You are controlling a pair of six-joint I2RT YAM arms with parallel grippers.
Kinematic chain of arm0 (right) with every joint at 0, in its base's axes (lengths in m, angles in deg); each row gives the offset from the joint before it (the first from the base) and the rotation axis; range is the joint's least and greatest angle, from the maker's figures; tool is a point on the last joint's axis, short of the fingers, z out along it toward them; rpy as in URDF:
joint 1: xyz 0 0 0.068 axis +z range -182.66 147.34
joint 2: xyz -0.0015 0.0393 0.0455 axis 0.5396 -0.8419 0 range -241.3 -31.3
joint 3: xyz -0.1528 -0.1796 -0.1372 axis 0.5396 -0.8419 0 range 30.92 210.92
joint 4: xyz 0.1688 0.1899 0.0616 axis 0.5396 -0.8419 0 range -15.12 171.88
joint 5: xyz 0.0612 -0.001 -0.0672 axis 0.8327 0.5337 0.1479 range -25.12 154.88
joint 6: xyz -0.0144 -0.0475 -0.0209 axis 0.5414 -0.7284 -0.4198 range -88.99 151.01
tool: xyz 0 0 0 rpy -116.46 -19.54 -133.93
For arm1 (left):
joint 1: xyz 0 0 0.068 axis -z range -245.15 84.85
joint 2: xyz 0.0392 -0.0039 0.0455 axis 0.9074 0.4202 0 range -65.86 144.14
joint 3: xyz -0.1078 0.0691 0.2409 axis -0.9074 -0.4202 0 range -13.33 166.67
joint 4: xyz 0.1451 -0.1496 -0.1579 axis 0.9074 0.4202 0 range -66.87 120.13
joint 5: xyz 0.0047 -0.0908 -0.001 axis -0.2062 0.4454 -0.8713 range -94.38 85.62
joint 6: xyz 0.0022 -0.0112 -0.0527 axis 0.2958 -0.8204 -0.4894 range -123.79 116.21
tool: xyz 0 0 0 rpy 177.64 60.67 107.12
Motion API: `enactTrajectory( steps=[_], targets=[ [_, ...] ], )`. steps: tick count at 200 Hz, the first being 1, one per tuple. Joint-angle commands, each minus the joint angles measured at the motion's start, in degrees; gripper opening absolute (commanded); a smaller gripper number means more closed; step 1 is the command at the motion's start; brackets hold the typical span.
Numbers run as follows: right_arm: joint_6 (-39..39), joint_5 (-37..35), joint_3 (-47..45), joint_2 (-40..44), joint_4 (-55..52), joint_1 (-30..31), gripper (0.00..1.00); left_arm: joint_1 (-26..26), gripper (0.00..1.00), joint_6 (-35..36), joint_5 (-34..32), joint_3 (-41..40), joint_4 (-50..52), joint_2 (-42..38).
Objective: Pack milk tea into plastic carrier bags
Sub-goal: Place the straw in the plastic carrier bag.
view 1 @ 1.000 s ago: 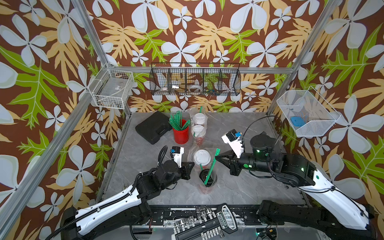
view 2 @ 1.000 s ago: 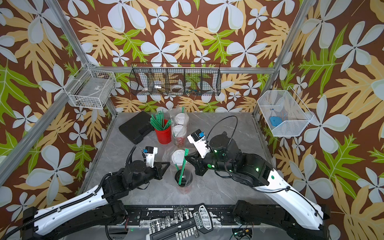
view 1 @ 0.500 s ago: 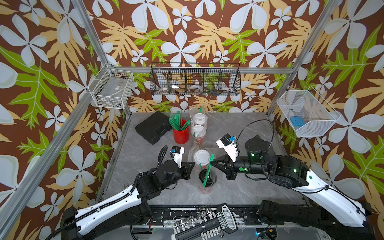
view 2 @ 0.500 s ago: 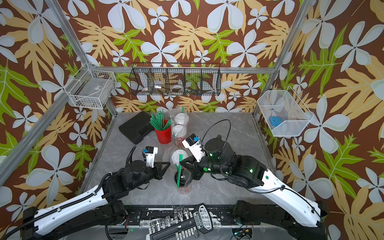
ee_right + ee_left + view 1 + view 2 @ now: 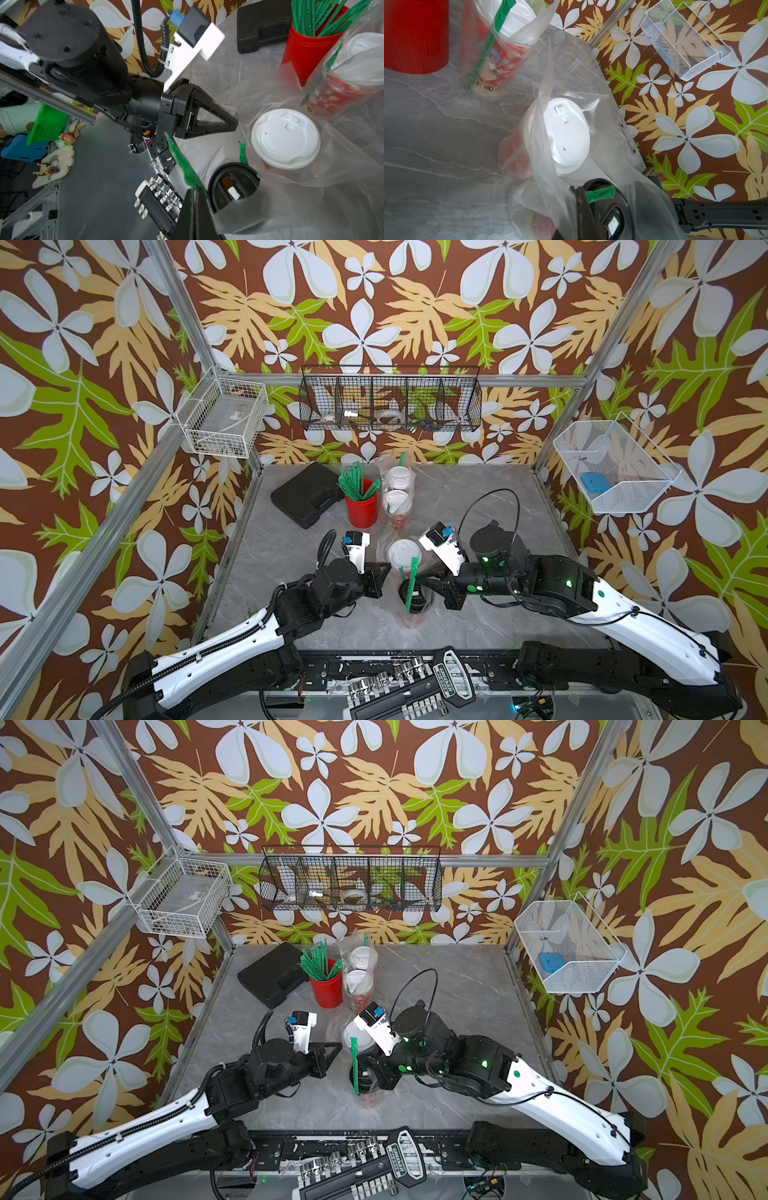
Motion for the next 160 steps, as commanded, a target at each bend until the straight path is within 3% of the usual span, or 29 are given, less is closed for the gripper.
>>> enactTrajectory(
  steps=[1, 66, 83, 96, 131, 160],
  targets=[
    [-1.3, -0.2, -2.1, 0.7, 2.3, 0.2, 0.00, 0.0, 0.00, 0.0, -0.4, 0.4, -0.9, 0.3],
    [-2.0, -1.5, -5.1, 1.9, 3.5, 0.4, 0.00, 0.0, 0.00, -0.6, -0.6, 1.0, -0.8, 0.7],
    [-2.1, -2.8, -4.7, 3.2, 4.0, 0.3, 0.38, 0.0, 0.00, -0.6, -0.3, 1.1, -0.8, 1.0],
    [-2.1, -3.6, -4.1, 4.4, 5.0, 0.4, 0.54, 0.0, 0.00, -0.6, 0.0, 1.3, -0.9, 1.3],
    [-3.1, -3.6, -3.3, 5.7, 10.5, 0.3, 0.78, 0.0, 0.00, -0.4, 0.2, 1.7, -1.0, 1.7],
    [-4.8, -3.5, -2.7, 3.1, 14.3, 0.3, 0.80, 0.0, 0.00, -0.2, 0.4, 1.8, -1.0, 1.7]
  ],
)
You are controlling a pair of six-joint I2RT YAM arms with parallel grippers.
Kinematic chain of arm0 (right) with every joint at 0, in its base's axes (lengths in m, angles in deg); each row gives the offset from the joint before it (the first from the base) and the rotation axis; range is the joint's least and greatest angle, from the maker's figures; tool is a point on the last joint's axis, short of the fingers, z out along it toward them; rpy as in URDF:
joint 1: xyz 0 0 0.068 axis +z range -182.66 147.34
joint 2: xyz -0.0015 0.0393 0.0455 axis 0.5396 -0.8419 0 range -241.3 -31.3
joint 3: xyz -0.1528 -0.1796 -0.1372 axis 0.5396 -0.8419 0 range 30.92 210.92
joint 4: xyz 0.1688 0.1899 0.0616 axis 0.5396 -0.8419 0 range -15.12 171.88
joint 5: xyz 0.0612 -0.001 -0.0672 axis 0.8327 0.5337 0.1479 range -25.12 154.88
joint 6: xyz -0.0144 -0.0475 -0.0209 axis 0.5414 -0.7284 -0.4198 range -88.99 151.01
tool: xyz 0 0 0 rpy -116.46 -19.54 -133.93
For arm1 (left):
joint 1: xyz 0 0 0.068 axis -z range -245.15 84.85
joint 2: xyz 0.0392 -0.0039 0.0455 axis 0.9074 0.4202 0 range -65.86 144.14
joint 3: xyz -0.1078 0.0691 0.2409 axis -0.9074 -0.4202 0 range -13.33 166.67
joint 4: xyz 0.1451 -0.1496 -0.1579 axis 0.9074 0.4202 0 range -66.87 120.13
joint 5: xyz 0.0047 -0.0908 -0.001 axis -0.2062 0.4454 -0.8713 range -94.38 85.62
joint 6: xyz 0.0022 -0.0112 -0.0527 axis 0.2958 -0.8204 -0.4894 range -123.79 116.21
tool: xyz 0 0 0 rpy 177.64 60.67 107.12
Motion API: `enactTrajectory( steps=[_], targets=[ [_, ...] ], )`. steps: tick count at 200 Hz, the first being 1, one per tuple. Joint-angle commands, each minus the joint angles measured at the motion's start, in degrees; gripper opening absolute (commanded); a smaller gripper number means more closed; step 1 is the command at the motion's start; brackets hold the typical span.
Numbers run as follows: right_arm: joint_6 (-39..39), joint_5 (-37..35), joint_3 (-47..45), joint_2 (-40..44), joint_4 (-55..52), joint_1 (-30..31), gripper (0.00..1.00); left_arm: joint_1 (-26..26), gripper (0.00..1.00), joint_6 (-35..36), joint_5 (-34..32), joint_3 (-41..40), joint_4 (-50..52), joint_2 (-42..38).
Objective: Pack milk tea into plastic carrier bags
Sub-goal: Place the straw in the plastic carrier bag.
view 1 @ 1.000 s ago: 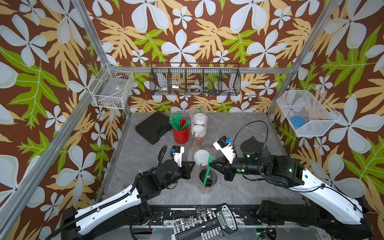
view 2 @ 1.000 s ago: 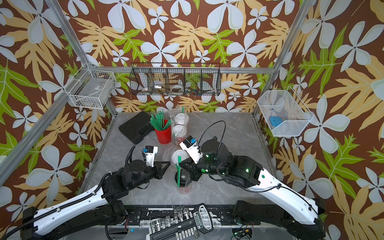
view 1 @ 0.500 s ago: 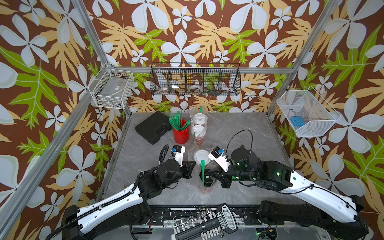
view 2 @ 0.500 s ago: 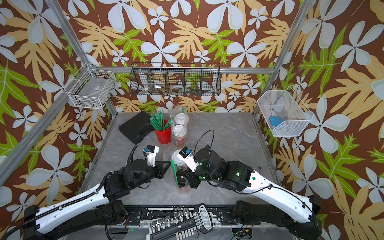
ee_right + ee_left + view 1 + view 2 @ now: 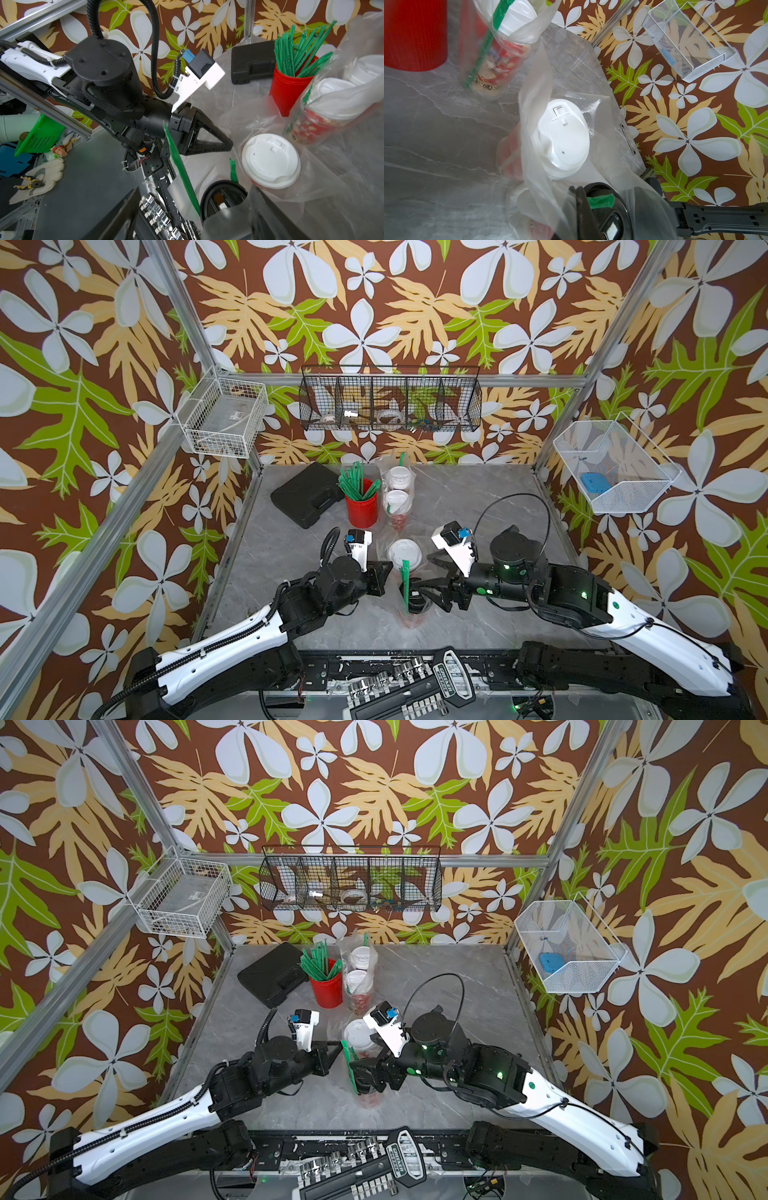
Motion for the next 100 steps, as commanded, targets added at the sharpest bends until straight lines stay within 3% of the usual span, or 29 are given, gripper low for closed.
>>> enactTrajectory(
  steps=[1, 54, 63, 82, 91, 100],
  targets=[
    [-1.9, -0.8, 0.6, -1.8, 5.3, 0.0, 0.79, 0.0, 0.00, 0.3, 0.3, 0.5, -1.0, -0.1],
    [-4.4, -3.9, 2.2, -6.4, 11.5, 0.0, 0.64, 0.0, 0.00, -0.2, 0.8, -0.1, -1.4, -0.5],
    [-4.4, -3.6, 1.9, -6.3, 12.7, 0.1, 0.54, 0.0, 0.00, -0.3, 0.9, -0.2, -1.7, -0.7],
    [-3.6, -2.9, 1.0, -6.1, 14.1, 0.0, 0.12, 0.0, 0.00, -0.2, 0.9, -0.3, -1.8, -0.9],
    [-3.3, -2.5, 0.5, -5.9, 13.9, 0.0, 0.01, 0.0, 0.00, -0.2, 0.9, -0.3, -1.8, -0.9],
    [-2.8, -1.9, -0.4, -5.7, 13.8, 0.0, 0.00, 0.0, 0.00, -0.2, 0.7, -0.3, -1.8, -0.9]
  ],
)
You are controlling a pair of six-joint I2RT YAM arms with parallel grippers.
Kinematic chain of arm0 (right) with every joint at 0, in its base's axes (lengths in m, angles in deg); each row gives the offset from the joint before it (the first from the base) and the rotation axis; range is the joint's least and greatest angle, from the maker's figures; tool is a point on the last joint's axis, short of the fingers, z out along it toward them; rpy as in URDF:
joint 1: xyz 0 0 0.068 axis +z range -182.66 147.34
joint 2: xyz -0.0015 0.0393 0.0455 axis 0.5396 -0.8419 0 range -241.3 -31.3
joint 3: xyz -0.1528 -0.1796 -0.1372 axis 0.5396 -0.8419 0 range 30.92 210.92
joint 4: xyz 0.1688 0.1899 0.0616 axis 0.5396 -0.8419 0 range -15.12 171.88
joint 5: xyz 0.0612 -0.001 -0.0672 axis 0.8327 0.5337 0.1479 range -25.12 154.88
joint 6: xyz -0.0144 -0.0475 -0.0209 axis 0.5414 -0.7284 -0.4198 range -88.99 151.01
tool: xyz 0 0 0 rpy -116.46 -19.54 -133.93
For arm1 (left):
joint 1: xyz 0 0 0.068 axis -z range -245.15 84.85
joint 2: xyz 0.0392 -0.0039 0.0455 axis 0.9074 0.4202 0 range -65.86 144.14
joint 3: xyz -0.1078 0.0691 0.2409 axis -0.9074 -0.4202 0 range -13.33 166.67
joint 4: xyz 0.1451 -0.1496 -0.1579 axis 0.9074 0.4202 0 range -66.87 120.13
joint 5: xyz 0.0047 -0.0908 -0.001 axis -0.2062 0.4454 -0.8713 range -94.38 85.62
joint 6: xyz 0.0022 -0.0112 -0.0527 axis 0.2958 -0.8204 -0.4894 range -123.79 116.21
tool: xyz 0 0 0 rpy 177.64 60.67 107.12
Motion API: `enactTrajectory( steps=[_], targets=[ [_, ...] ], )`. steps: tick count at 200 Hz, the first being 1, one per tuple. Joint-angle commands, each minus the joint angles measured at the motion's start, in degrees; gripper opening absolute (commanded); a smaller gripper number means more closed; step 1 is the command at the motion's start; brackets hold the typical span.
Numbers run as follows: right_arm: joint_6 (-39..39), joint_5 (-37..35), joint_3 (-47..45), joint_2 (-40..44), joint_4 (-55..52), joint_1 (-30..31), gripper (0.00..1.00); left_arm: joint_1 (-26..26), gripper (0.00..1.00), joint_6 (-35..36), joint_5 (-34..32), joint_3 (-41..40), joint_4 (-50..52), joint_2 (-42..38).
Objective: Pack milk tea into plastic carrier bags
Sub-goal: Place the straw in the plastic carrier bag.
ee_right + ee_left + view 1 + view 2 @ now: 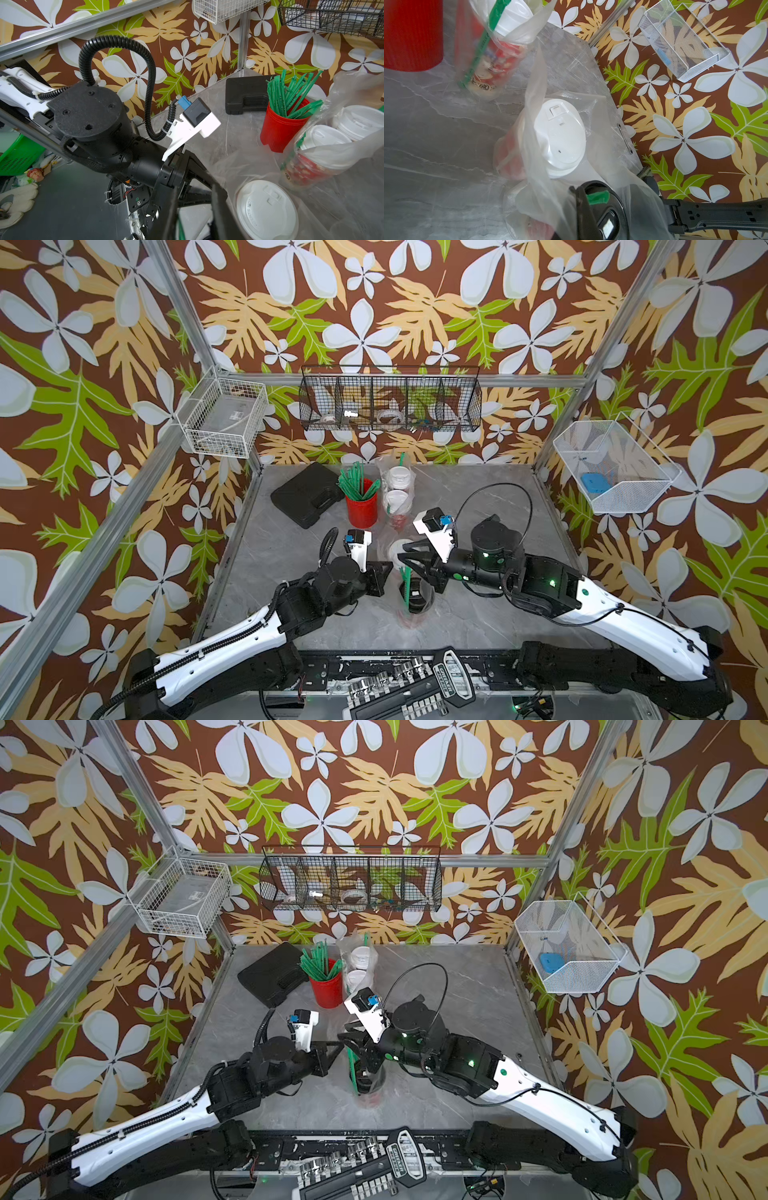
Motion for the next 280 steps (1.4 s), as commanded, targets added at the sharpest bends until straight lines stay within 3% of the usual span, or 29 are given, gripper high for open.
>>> enactTrajectory(
  steps=[1, 65, 132, 230, 245, 251, 270, 280],
  targets=[
    [0.4, 1.1, -1.4, 0.5, 2.4, 0.1, 0.00, 0.0, 0.00, 0.0, 0.0, -0.1, -1.7, -0.1],
    [2.8, 7.6, -11.5, 4.7, 6.8, 0.2, 0.00, 0.0, 0.00, -0.3, -0.7, 0.4, 0.2, -0.4],
    [0.4, 8.9, -15.4, 4.3, 6.3, 2.8, 0.00, 0.0, 0.00, -1.1, -2.3, 0.1, 0.6, -1.1],
    [4.1, 8.7, -23.0, 4.8, 7.7, 4.5, 0.00, 0.0, 0.00, -1.2, -2.8, 0.0, 1.4, -1.1],
    [4.2, 7.9, -22.5, 5.2, 7.3, 4.5, 0.36, 0.0, 0.00, -1.1, -2.7, 0.0, 1.4, -1.2],
    [4.2, 7.6, -22.0, 5.4, 7.0, 4.5, 0.44, 0.0, 0.00, -1.0, -2.6, 0.1, 1.4, -1.2],
    [3.7, 7.1, -20.1, 6.3, 5.9, 4.6, 0.53, 0.0, 0.00, -0.9, -2.4, 0.2, 1.7, -1.2],
    [3.3, 6.7, -18.9, 6.8, 5.1, 4.6, 0.56, 0.0, 0.06, -0.8, -2.3, 0.4, 1.8, -1.3]
  ],
)
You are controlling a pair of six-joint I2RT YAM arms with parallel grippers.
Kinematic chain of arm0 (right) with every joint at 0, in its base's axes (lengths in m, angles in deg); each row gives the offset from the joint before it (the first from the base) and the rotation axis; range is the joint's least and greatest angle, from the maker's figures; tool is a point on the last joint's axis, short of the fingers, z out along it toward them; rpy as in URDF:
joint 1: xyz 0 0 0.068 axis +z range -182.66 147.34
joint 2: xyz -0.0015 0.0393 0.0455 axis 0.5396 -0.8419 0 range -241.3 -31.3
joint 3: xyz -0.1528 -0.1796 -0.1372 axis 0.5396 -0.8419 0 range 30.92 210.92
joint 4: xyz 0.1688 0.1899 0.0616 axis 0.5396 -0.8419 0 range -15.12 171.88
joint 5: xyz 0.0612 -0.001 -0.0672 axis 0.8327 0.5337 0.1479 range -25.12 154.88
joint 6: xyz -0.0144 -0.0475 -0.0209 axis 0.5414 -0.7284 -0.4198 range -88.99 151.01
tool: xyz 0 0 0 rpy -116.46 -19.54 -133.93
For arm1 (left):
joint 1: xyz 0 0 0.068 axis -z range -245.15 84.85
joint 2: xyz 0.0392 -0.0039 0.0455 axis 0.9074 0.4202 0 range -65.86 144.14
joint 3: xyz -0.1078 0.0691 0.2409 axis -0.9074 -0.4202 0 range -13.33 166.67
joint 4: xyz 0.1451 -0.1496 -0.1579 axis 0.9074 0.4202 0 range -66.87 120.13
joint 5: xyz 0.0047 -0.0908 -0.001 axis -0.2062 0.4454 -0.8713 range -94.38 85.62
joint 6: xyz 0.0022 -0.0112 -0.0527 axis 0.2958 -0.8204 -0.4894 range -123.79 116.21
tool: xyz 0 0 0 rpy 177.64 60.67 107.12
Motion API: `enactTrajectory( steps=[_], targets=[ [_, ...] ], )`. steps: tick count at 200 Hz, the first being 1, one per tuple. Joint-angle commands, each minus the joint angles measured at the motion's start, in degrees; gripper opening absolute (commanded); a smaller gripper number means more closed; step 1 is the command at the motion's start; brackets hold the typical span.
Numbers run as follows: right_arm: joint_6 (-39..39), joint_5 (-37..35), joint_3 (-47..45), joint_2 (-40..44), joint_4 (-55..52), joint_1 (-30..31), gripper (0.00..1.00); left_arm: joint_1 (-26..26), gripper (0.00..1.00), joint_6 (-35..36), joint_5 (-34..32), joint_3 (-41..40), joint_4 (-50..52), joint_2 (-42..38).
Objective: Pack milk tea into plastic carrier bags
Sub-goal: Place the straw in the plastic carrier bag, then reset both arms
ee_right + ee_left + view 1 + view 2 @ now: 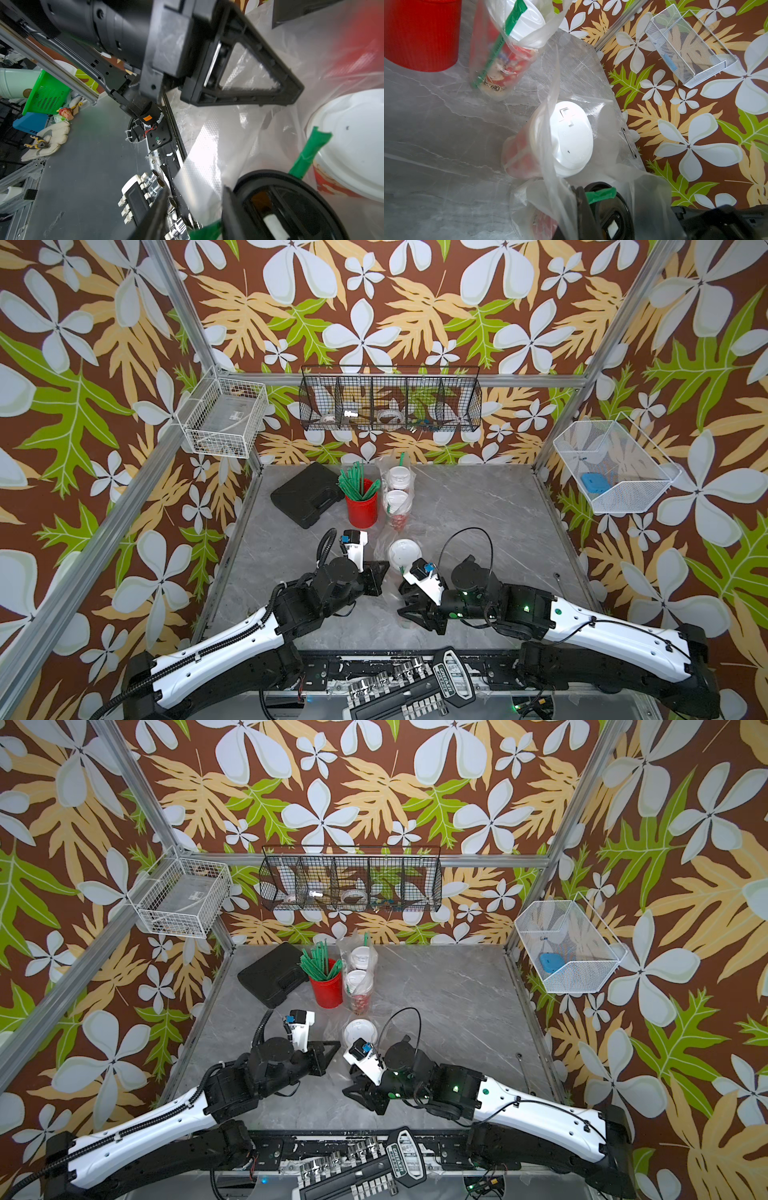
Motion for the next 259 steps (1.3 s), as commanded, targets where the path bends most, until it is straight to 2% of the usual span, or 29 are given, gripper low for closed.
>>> enactTrajectory(
  steps=[1, 26, 44, 64, 81, 102, 134, 158, 181, 228, 247, 259],
  targets=[
    [-0.1, -1.7, 2.4, 1.0, -0.2, 0.1, 0.57, 0.0, 0.07, 0.4, -0.1, 0.4, -0.1, -0.1],
    [-1.4, -2.9, 5.8, 2.0, -2.3, 0.1, 0.64, 0.0, 0.30, 0.6, 0.1, 0.7, 0.1, -0.7],
    [-2.4, -3.9, 7.8, 2.4, -3.1, 0.0, 0.67, 0.0, 0.52, 0.8, 0.0, 1.0, 0.6, -1.5],
    [-3.4, -5.1, 9.3, 2.7, -3.7, 0.1, 0.69, 0.0, 0.72, 1.1, -0.2, 1.4, 1.4, -2.4],
    [-4.0, -6.6, 10.4, 2.7, -4.1, 0.1, 0.69, 0.0, 0.86, 1.4, -0.2, 1.6, 2.0, -3.4],
    [-4.2, -9.5, 11.2, 2.9, -4.3, 0.0, 0.71, 0.0, 0.99, 1.9, -0.4, 1.9, 3.2, -4.6],
    [-4.3, -16.5, 13.1, 3.0, -5.3, 0.1, 0.78, 0.0, 1.00, 3.4, -1.4, 3.4, 7.1, -6.8],
    [-4.6, -25.7, 15.4, 2.5, -7.6, -0.1, 1.00, 0.0, 1.00, 4.7, -3.1, 5.1, 10.1, -9.5],
    [-4.9, -33.2, 18.1, 1.5, -9.7, -2.5, 1.00, 0.0, 1.00, 6.9, -6.3, 6.5, 11.2, -13.5],
    [-4.5, -31.1, 21.4, 1.0, -10.2, -18.3, 0.99, 0.0, 1.00, 15.5, -21.4, 12.3, 13.5, -17.5],
    [-3.6, -26.5, 22.4, -0.2, -10.5, -28.0, 0.99, 0.0, 1.00, 18.8, -30.0, 14.3, 14.2, -16.8],
    [-2.1, -20.1, 22.1, -1.3, -10.1, -36.3, 0.99, -0.3, 1.00, 20.8, -35.7, 14.9, 14.1, -15.8]
  ],
)
